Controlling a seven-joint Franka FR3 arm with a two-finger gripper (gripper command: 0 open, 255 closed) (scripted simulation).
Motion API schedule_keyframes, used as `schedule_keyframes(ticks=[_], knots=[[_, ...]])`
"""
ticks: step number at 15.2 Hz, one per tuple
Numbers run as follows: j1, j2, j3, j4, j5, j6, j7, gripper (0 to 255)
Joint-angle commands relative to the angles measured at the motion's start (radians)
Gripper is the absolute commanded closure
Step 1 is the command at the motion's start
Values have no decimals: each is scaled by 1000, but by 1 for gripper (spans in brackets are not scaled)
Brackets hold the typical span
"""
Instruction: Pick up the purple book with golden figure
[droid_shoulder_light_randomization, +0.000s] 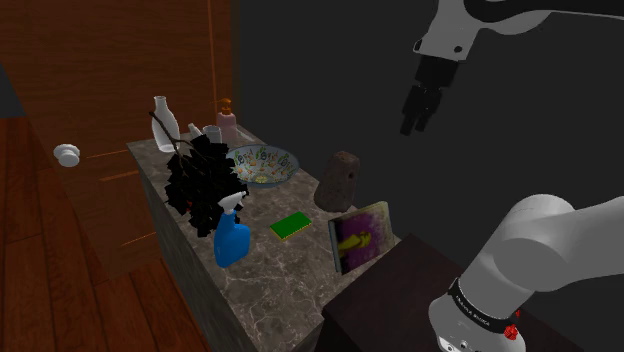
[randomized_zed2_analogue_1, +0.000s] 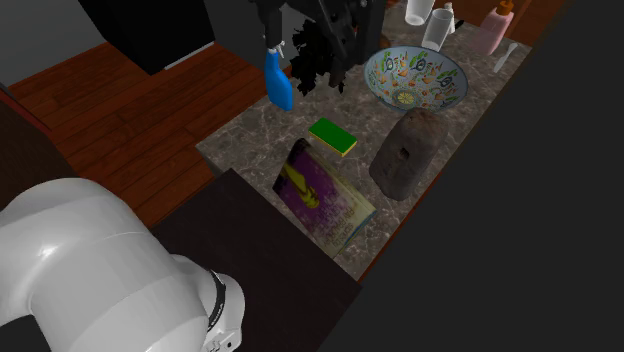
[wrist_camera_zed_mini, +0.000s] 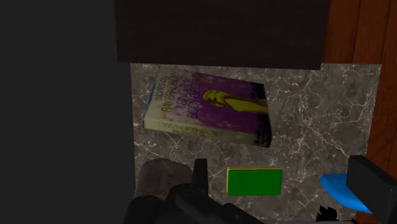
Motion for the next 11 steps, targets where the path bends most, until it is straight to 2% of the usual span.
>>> schedule_keyframes(ticks=[1, 6, 11], knots=[[0, 0, 0, 0, 0, 0, 0, 0], [76, 133, -144, -48, -12, 83, -320, 0], [156, 320, -261, -51, -2, 156, -646, 0]])
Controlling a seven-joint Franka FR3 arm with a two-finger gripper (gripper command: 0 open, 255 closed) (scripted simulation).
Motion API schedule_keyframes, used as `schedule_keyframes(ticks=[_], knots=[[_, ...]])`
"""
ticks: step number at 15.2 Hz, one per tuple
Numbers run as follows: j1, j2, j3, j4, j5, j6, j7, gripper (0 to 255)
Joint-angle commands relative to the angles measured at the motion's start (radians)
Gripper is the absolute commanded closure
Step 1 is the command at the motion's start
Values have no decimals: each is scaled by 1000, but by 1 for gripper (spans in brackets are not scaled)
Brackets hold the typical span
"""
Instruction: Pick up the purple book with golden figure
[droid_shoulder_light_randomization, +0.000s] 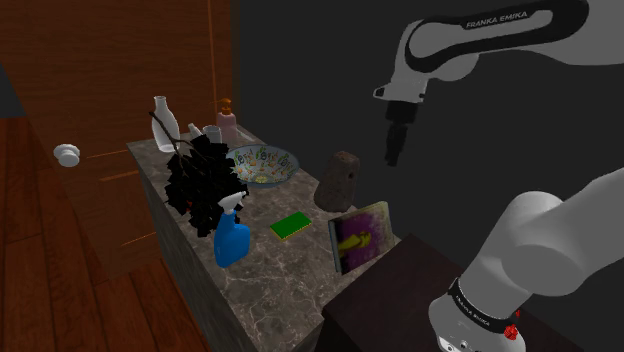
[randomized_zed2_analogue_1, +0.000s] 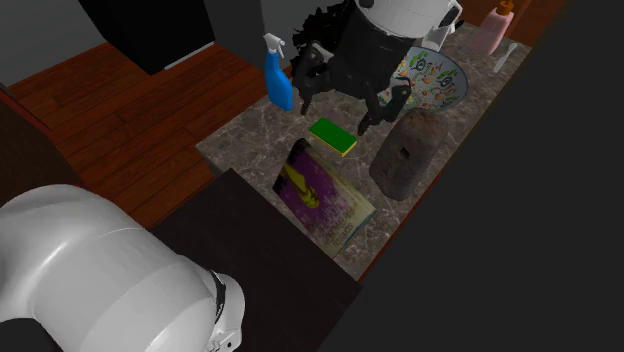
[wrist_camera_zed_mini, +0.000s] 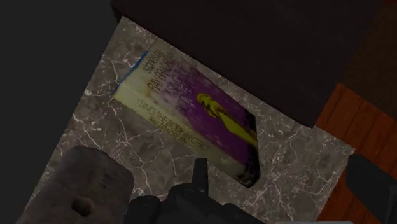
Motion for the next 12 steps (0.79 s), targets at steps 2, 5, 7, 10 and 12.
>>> schedule_keyframes(ticks=[2, 5, 7, 10, 12], knots=[[47, 119, -60, 7, 13, 35, -208, 0], [92, 256, -98, 29, 40, 68, -405, 0], [117, 350, -111, 48, 62, 87, -535, 0], [145, 488, -109, 81, 96, 111, -722, 0], [158, 576, -95, 103, 116, 127, -839, 0]])
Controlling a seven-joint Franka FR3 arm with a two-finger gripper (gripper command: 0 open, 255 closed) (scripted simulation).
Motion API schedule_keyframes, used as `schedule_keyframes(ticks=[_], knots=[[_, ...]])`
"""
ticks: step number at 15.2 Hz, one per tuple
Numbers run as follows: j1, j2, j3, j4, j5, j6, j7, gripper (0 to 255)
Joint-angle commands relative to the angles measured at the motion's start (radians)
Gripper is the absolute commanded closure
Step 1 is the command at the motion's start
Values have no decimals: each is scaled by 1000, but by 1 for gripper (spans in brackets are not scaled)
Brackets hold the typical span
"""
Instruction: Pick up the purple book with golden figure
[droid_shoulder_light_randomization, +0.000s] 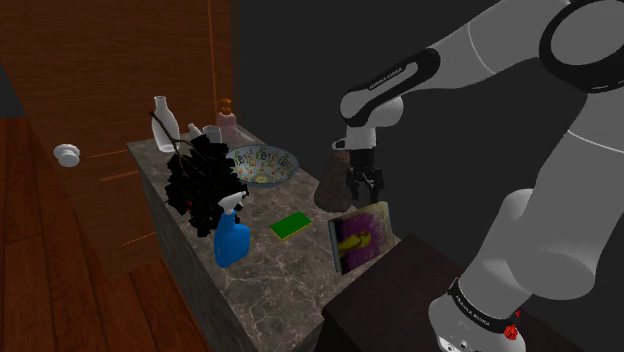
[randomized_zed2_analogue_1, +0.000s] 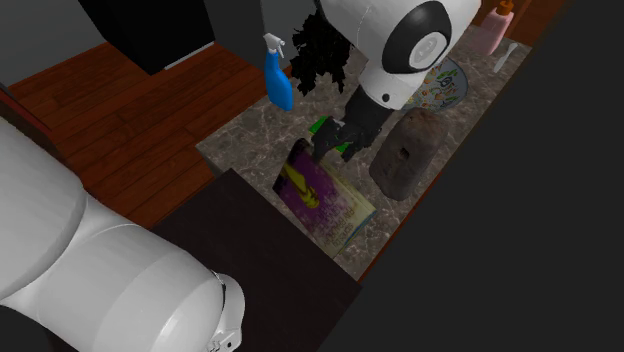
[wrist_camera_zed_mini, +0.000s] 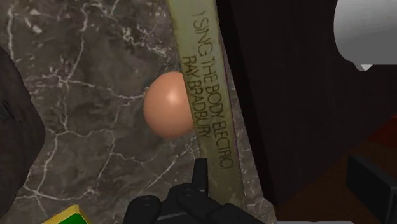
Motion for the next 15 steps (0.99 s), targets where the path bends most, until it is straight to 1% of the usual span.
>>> schedule_keyframes(ticks=[1, 9, 11, 12, 15], knots=[[16, 88, 21, 17, 22, 21, -119, 0], [10, 189, 37, 8, 62, 113, -174, 0], [10, 189, 37, 8, 62, 113, -174, 0], [10, 189, 37, 9, 62, 112, -173, 255], [10, 189, 37, 9, 62, 112, -173, 255]])
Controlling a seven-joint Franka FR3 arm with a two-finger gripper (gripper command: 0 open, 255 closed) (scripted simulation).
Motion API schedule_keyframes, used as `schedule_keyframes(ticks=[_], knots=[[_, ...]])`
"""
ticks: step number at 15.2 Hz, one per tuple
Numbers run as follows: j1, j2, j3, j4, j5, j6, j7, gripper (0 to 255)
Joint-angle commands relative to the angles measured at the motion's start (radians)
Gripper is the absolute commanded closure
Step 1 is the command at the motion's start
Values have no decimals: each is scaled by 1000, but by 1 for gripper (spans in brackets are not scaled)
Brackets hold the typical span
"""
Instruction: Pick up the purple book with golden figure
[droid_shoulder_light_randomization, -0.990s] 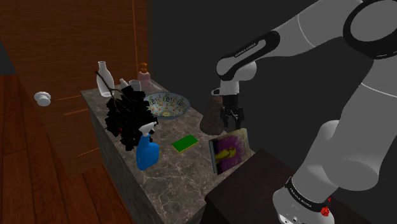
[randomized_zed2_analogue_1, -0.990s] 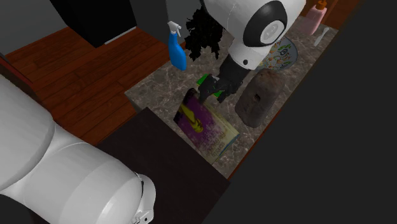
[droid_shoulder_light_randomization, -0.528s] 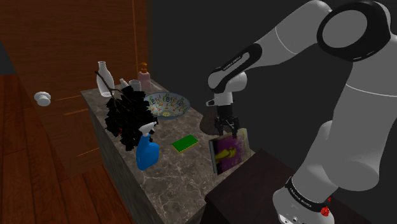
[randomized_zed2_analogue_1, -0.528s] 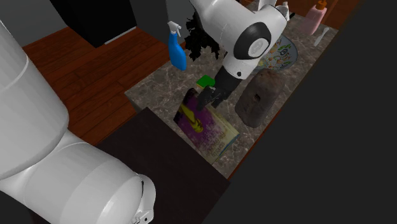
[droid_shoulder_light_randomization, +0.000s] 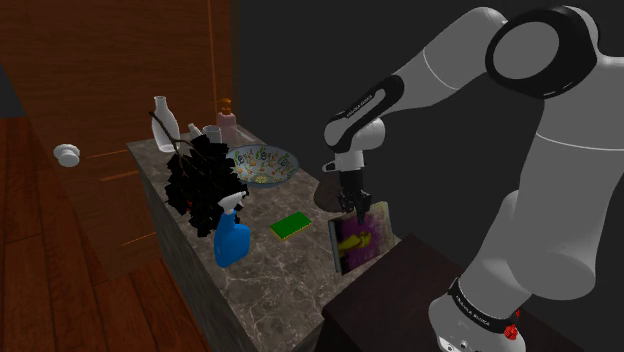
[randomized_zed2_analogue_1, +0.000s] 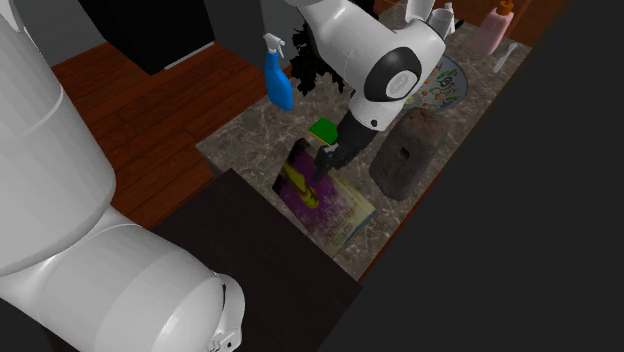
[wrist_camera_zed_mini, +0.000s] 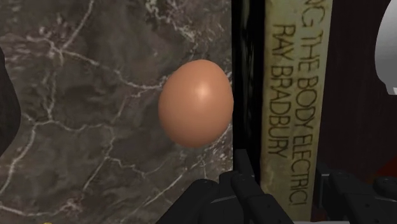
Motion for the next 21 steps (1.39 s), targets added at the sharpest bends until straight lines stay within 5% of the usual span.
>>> schedule_keyframes(ticks=[1, 6, 21], knots=[[0, 0, 0, 0, 0, 0, 0, 255], [0, 1, 0, -1, 0, 1, 0, 255], [8, -163, -15, 37, -68, -180, 70, 255]])
